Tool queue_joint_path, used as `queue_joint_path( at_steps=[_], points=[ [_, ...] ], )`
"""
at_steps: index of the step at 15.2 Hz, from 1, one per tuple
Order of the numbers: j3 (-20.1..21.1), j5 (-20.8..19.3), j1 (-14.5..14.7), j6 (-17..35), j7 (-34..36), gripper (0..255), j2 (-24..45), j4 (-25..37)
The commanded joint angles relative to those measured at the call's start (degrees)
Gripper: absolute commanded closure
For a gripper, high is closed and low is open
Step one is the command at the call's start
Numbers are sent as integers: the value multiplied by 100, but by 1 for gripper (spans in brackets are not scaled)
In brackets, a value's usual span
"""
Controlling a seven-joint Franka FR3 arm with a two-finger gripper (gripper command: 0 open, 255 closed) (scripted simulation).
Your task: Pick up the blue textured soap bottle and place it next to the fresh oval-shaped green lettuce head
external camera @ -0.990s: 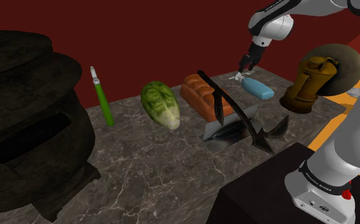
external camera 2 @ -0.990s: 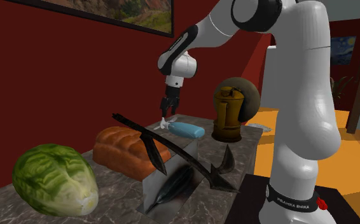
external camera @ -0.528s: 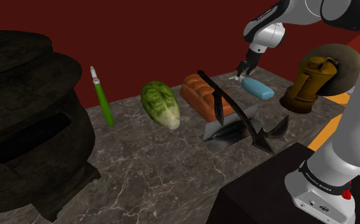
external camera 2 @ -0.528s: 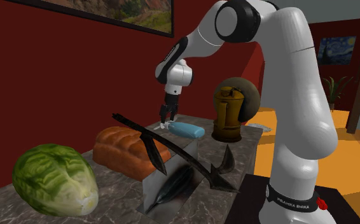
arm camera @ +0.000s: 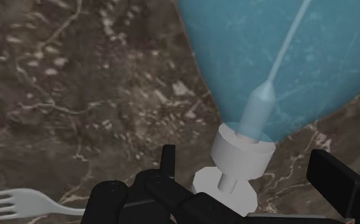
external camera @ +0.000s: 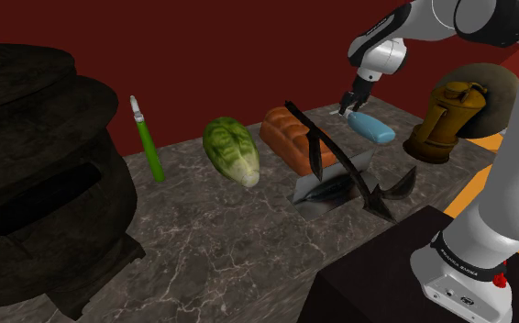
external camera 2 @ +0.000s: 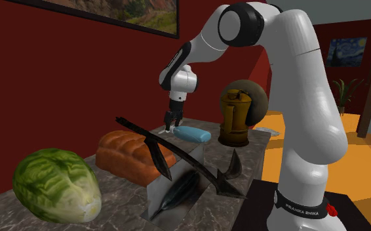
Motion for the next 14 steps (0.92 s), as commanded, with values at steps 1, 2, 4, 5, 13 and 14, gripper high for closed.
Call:
queue_joint_path(
  at_steps=[1, 2, 4, 5, 13, 14],
  points=[
    [0, 1, -1, 1, -1, 0, 1, 0],
    [0, 1, 0, 1, -1, 0, 1, 0],
    [0, 1, 0, 1, -1, 255, 1, 0],
    [0, 1, 0, 1, -1, 255, 1, 0],
    [-20, -43, 13, -53, 36, 255, -46, 17],
    [-39, -87, 26, -109, 72, 255, -92, 37]
  ],
)
